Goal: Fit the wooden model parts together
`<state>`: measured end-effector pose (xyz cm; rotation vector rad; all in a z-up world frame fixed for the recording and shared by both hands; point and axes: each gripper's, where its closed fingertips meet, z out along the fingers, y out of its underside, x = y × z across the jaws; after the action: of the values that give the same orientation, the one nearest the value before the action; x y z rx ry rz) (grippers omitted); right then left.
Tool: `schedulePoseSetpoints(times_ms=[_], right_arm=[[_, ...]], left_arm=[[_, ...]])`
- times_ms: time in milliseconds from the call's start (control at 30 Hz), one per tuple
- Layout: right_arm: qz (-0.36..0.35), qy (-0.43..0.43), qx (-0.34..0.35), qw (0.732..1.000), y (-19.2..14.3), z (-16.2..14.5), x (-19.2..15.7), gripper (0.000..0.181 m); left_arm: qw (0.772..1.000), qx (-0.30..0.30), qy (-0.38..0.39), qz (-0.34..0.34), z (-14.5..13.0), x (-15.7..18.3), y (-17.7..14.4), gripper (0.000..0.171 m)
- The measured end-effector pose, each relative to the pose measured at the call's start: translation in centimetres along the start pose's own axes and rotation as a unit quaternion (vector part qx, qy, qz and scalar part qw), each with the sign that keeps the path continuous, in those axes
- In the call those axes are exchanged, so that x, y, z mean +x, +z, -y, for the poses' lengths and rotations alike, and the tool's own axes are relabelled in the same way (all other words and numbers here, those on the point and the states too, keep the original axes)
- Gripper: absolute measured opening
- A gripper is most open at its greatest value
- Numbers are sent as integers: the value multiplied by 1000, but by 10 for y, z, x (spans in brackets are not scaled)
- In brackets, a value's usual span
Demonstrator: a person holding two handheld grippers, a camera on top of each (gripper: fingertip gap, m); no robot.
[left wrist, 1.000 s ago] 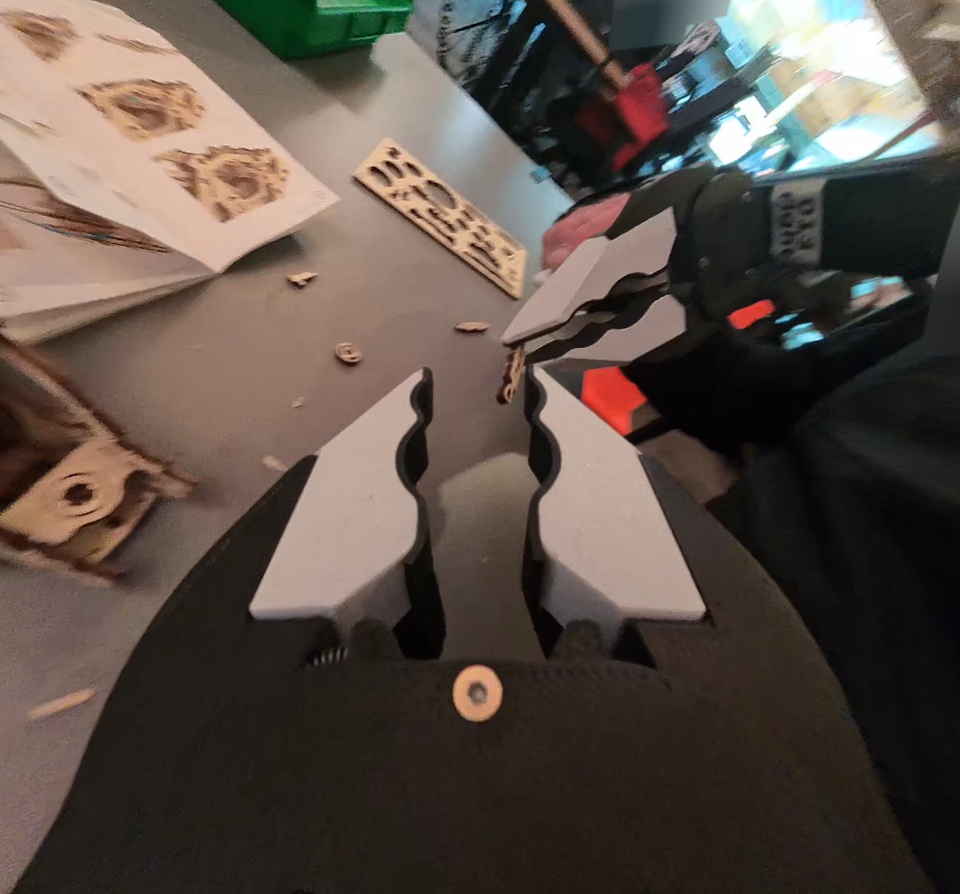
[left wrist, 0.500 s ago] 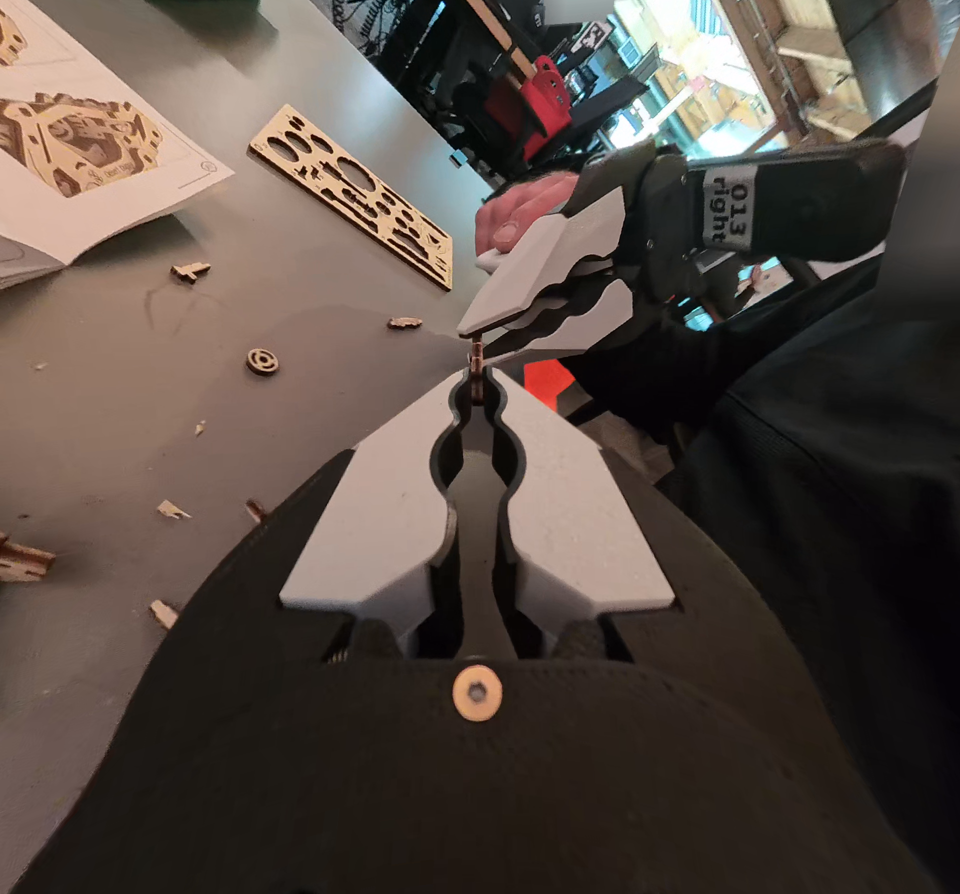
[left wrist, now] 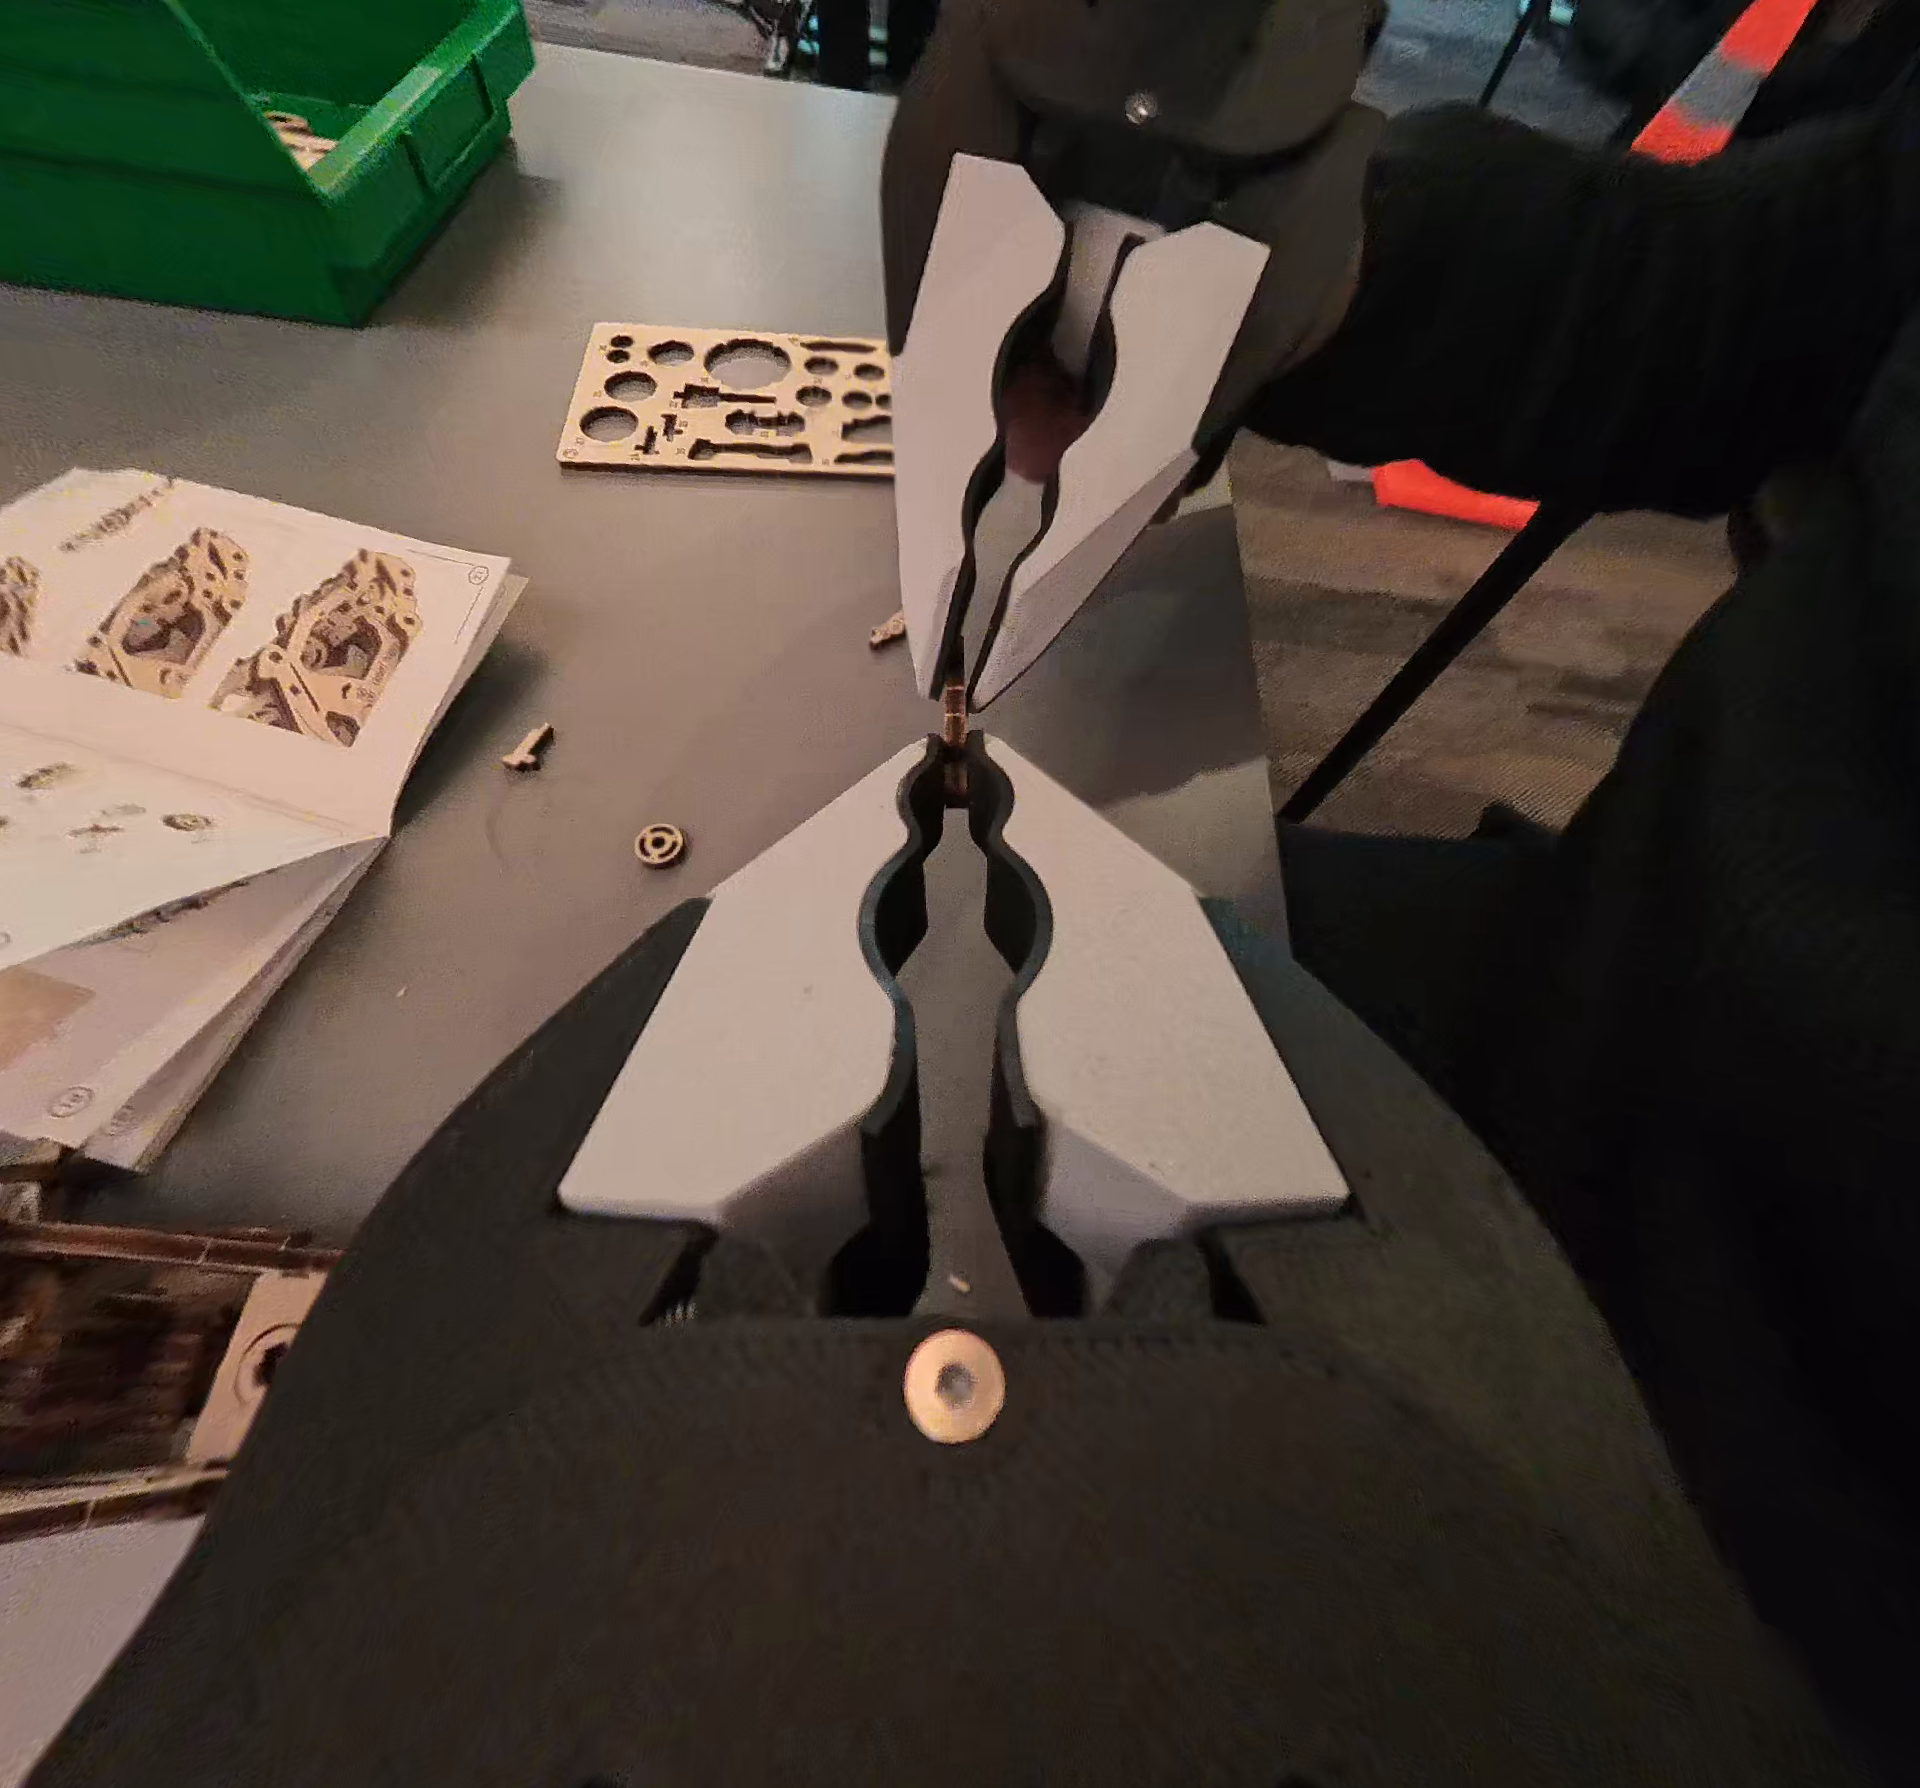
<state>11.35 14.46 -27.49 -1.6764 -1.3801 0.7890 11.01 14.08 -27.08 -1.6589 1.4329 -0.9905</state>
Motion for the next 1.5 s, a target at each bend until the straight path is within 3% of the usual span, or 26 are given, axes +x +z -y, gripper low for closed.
schedulePoseSetpoints(times_ms=[200, 333, 467, 567, 700, 1067, 1167, 1267, 1500], right_arm=[[-20, -42, 7, 999, 6, 3, -20, 1], [-60, -107, -49, 991, 17, -18, -27, 1], [-87, -142, -100, 981, 21, -41, -25, 1], [-120, -203, -137, 962, 21, -51, -18, 1], [-110, -230, -184, 949, 28, -68, -22, 2], [-63, -159, -137, 976, 19, -58, -40, 13], [-69, -142, -125, 979, 15, -57, -38, 13], [-76, -129, -121, 981, 12, -58, -37, 14], [-85, -101, -100, 986, 8, -55, -32, 12]], left_arm=[[1000, 8, -12, 7, -9, 16, -12, 2], [997, -32, -49, 44, -40, 16, -32, 17], [990, -80, -72, 91, -73, 10, -54, 19], [987, -99, -72, 103, -82, 10, -59, 18], [982, -117, -80, 126, -91, 4, -57, 21], [969, -172, -87, 154, -108, -17, -38, 40], [968, -171, -91, 159, -106, -21, -35, 36], [969, -169, -87, 154, -105, -20, -33, 17], [968, -168, -81, 169, -106, -19, -36, 15]])
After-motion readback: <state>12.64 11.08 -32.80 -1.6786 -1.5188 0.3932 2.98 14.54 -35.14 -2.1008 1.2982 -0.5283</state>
